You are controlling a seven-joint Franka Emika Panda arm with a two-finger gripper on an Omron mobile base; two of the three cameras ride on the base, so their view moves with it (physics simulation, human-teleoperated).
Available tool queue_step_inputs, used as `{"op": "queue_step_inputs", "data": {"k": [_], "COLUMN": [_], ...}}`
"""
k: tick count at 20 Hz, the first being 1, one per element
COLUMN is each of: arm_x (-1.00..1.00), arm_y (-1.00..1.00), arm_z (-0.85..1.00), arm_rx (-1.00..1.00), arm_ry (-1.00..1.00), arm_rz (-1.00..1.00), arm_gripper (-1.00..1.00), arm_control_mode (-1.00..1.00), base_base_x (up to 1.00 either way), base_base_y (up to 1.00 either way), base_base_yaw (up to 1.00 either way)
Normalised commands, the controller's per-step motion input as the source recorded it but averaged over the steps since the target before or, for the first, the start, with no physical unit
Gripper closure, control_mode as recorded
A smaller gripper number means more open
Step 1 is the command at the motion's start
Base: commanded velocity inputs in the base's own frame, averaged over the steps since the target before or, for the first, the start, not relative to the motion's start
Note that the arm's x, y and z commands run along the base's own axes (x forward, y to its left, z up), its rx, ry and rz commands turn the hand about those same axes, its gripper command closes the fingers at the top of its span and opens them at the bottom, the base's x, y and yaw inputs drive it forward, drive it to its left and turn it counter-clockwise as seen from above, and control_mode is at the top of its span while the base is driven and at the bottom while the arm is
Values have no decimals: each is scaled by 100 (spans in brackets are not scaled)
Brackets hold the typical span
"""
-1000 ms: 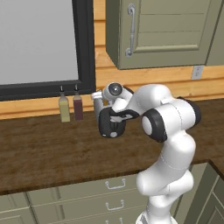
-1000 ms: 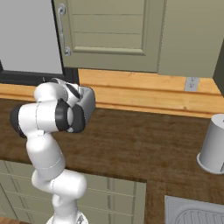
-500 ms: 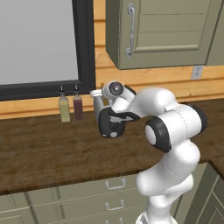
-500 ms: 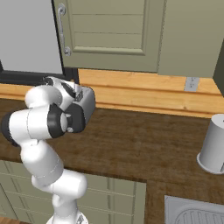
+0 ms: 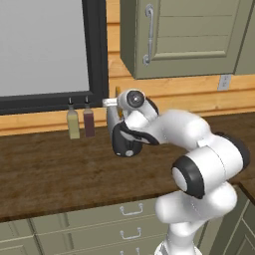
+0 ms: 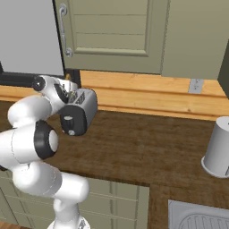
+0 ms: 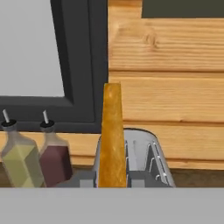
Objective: Start the toaster. Once the lever pops up, take the bread to the plate on the dining counter.
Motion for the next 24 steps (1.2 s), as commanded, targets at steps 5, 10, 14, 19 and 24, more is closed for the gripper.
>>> {"op": "queue_step_inputs", "data": {"k": [5,10,14,19,24], "arm_x": [-95,-100,-100,-100,-94], "arm_y": [-10,-36,-38,-54,-66], "arm_z": [54,42,18,0,15], "arm_rx": [0,0,0,0,0], "arm_ry": [2,2,7,1,5], "arm_rz": [0,0,0,0,0], "arm_gripper": [100,100,100,100,100], "arm_control_mode": [-100,-100,-100,-100,-100], "base_base_x": [0,0,0,0,0], "base_base_y": [0,0,0,0,0], "base_base_yaw": [0,0,0,0,0]}}
